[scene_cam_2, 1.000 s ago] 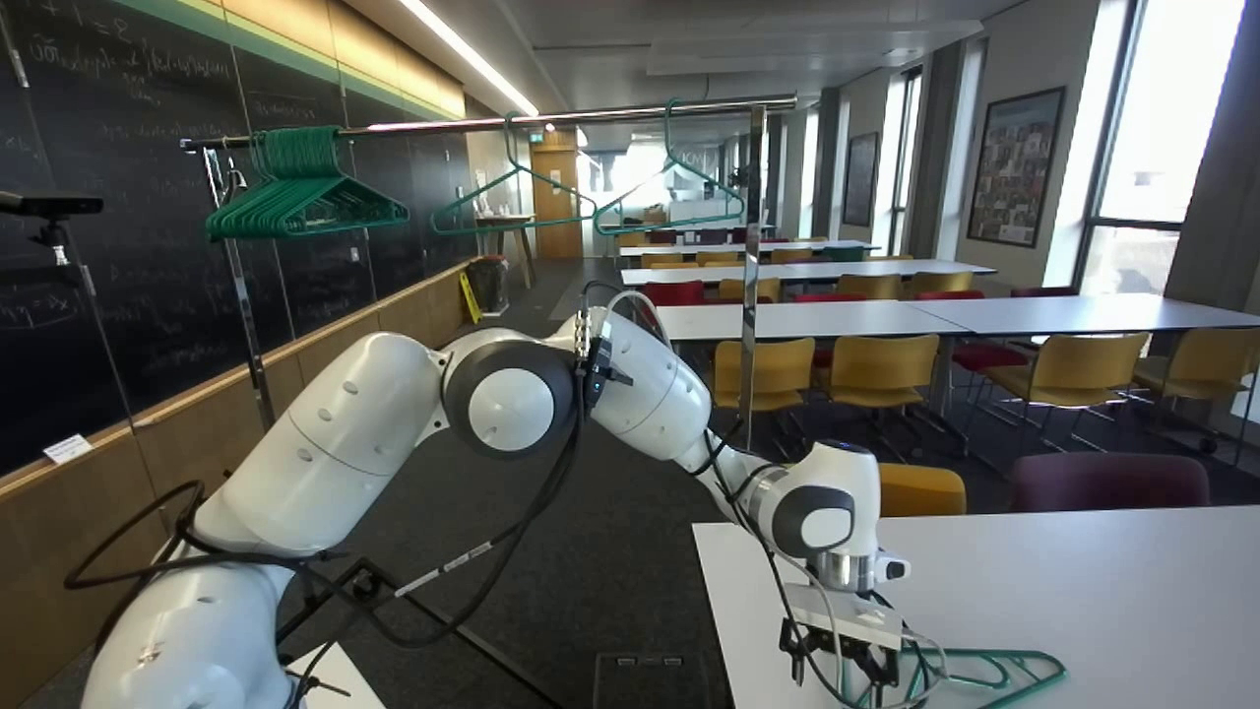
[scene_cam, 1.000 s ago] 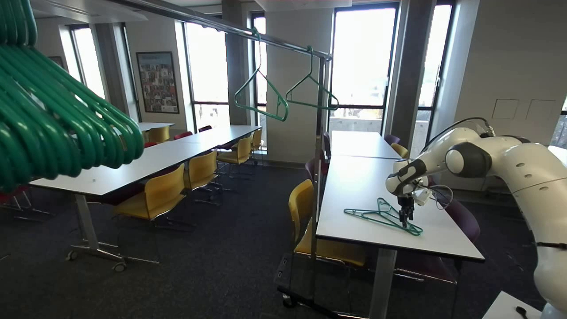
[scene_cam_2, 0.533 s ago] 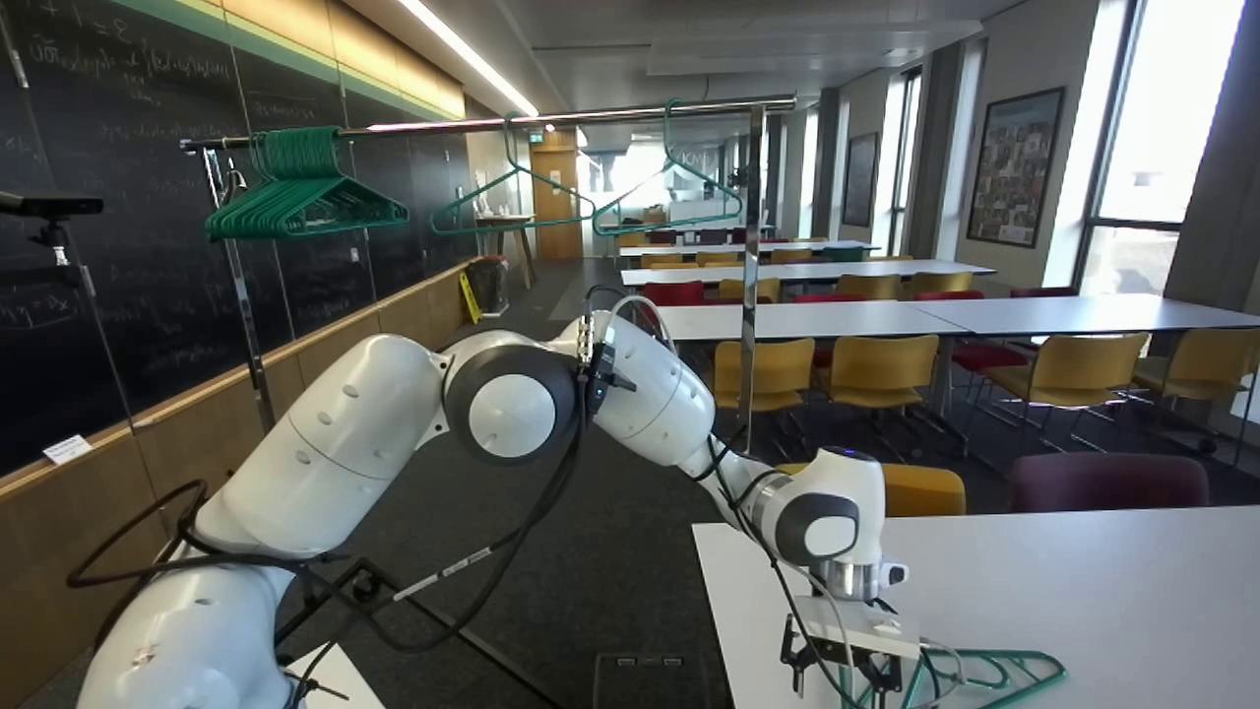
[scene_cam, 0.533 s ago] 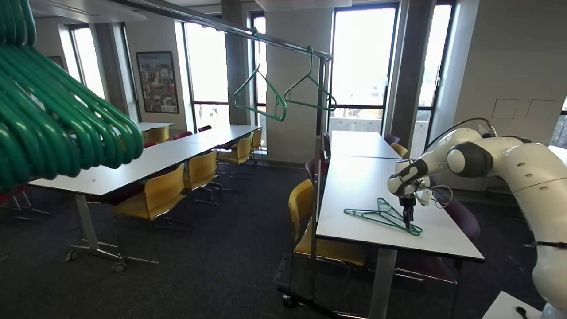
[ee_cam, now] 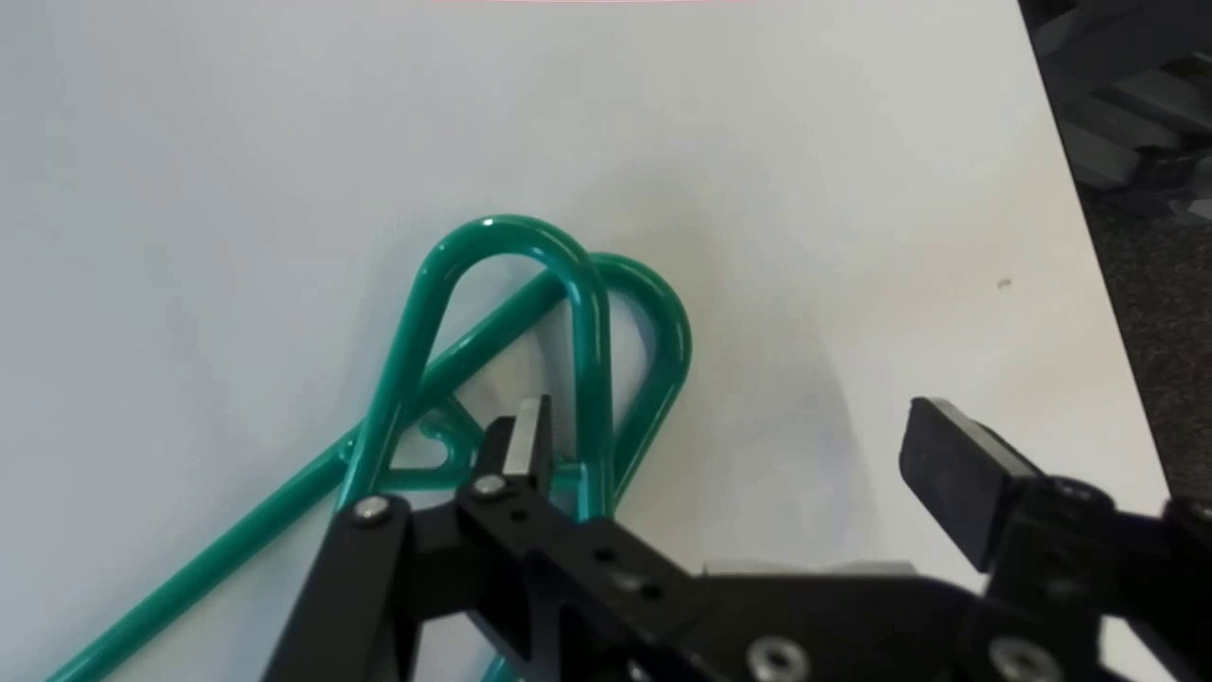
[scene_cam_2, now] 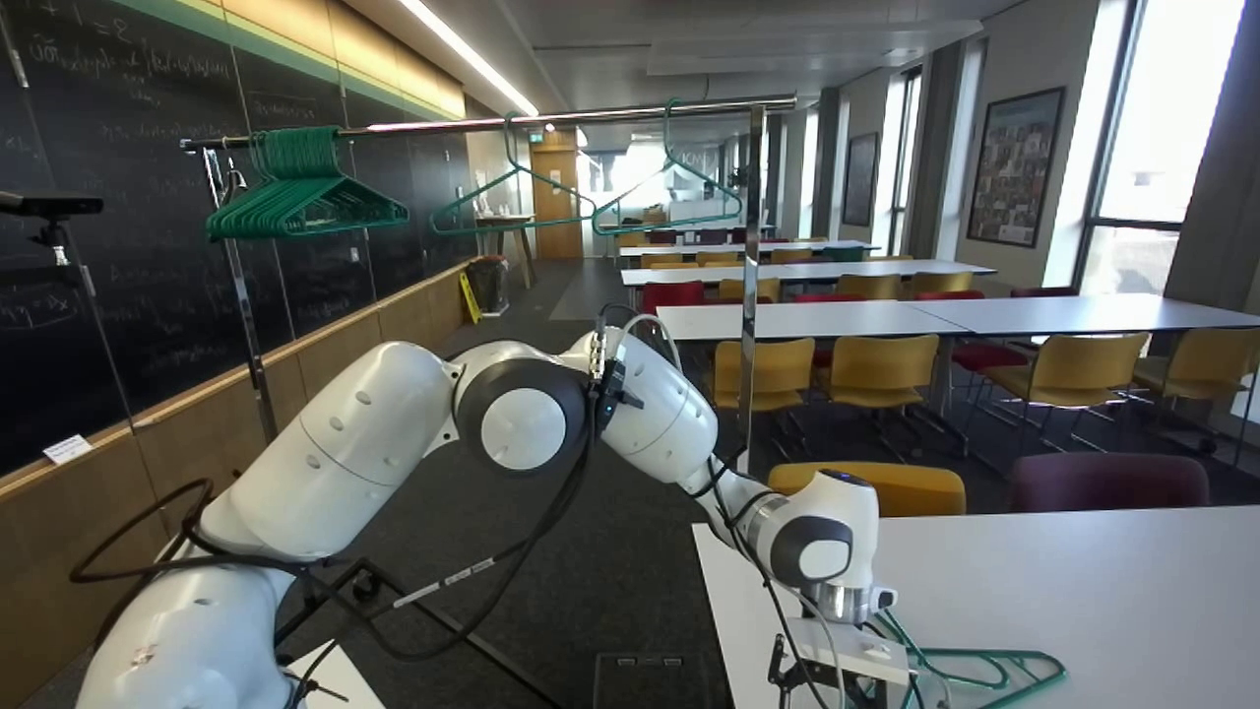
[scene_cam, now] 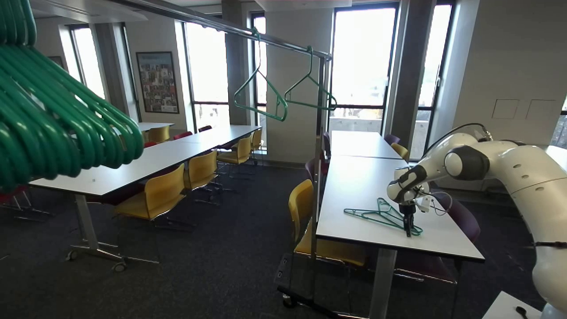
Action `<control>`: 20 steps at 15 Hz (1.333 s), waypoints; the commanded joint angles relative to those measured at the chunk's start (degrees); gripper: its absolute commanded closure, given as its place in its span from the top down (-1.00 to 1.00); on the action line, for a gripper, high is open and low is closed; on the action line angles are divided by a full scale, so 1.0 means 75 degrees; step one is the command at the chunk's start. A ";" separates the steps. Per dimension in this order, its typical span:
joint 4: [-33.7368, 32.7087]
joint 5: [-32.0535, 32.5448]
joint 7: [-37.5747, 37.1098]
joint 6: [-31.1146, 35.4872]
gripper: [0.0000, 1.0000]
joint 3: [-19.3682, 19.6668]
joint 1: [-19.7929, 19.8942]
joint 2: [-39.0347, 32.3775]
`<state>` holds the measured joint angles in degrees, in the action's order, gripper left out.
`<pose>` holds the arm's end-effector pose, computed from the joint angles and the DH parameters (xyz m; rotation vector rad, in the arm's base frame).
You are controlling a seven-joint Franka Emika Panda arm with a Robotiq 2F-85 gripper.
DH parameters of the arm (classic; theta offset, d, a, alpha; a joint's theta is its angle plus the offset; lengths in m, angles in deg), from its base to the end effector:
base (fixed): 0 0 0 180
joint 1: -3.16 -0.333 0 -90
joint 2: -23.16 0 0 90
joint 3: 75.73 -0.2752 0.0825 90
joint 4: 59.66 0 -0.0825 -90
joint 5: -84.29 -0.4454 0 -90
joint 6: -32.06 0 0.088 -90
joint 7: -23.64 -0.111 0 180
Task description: Put the coat hanger on the rack
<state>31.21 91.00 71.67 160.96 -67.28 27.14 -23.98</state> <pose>0.5812 -0.3697 0.0662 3.0090 0.5967 -0.3759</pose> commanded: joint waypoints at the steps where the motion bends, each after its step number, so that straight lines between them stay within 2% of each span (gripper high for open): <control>1: 0.0086 0.0050 0.0044 0.0241 1.00 -0.0049 0.0165 0.0005; 7: 0.0070 0.0010 -0.0004 0.0199 0.96 -0.0021 0.0266 -0.0014; 8: 0.0044 -0.0032 -0.0027 0.0121 0.47 -0.0033 0.0293 -0.0017; 9: 0.0048 -0.0027 -0.0035 0.0148 0.47 -0.0025 0.0304 -0.0015; 10: 0.0046 -0.0036 -0.0038 0.0148 0.36 -0.0028 0.0324 -0.0011; 16: -0.0028 -0.0025 -0.0062 0.0160 -0.57 0.0002 0.0359 0.0001; 17: -0.0040 -0.0019 -0.0074 0.0142 -0.46 0.0014 0.0360 0.0002; 18: -0.0036 -0.0016 -0.0076 0.0147 -0.59 0.0018 0.0361 0.0007; 19: -0.0040 -0.0022 -0.0079 0.0144 -0.62 0.0019 0.0370 0.0006; 20: -0.0036 -0.0021 -0.0083 0.0140 -0.54 0.0021 0.0371 0.0015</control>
<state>30.43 90.86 71.44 160.97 -66.91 29.16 -24.41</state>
